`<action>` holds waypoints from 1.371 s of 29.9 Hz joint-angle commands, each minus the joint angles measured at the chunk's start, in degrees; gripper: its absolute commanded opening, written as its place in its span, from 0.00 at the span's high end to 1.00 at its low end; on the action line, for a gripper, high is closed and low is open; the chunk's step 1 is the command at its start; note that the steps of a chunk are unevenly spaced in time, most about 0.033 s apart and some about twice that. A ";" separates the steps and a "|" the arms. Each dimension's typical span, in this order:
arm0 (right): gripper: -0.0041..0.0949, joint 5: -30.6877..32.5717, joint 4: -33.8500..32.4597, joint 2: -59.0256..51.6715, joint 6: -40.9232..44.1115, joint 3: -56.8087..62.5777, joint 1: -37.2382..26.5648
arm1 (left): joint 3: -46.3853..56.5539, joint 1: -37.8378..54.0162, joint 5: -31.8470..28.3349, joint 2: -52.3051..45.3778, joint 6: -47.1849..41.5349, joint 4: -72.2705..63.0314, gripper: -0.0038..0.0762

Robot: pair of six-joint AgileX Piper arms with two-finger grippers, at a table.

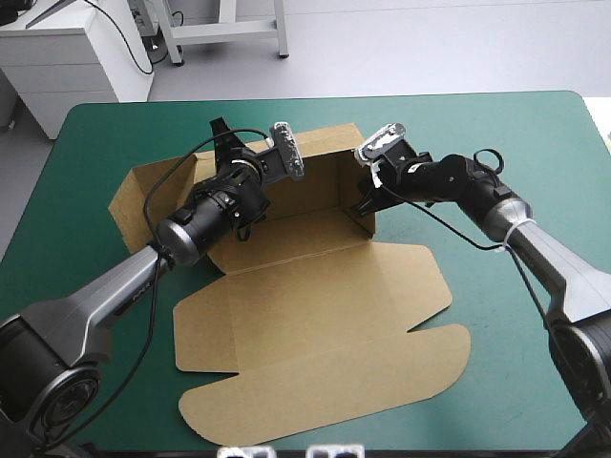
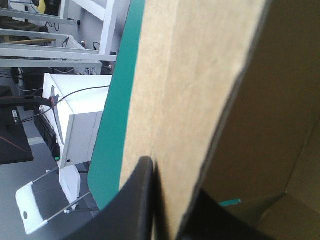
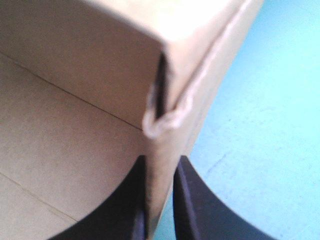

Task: Fold the box

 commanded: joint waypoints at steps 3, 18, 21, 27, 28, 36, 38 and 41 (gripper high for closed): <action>0.98 2.77 1.40 -2.35 -0.29 -1.65 0.33 | -1.05 -1.24 -4.52 -1.70 0.46 -10.18 0.93; 0.98 3.17 -2.98 -2.35 8.14 -1.65 0.05 | -1.15 -1.48 -1.08 -9.88 10.14 -30.71 0.34; 0.98 3.17 -2.98 -2.35 8.54 -1.65 0.05 | -1.15 -3.22 0.39 -13.46 10.14 -30.31 0.31; 0.98 2.96 -2.98 -2.35 10.52 -1.65 0.05 | -1.15 -11.40 2.97 -19.64 10.14 -26.27 0.31; 0.98 2.96 -2.98 -2.35 10.52 -1.65 0.05 | -1.15 -12.89 3.22 -20.49 10.14 -26.18 0.32; 0.98 2.96 -3.24 -2.35 10.52 -1.65 0.05 | -1.15 -15.82 3.57 -23.60 10.29 -23.71 0.90; 0.98 2.96 -3.35 -2.35 10.52 -1.65 0.05 | -1.15 -15.82 3.94 -23.60 11.10 -21.73 0.95; 0.98 3.07 -3.59 -2.35 10.52 -1.65 0.05 | -1.24 -15.47 4.41 -23.60 11.10 -19.34 0.95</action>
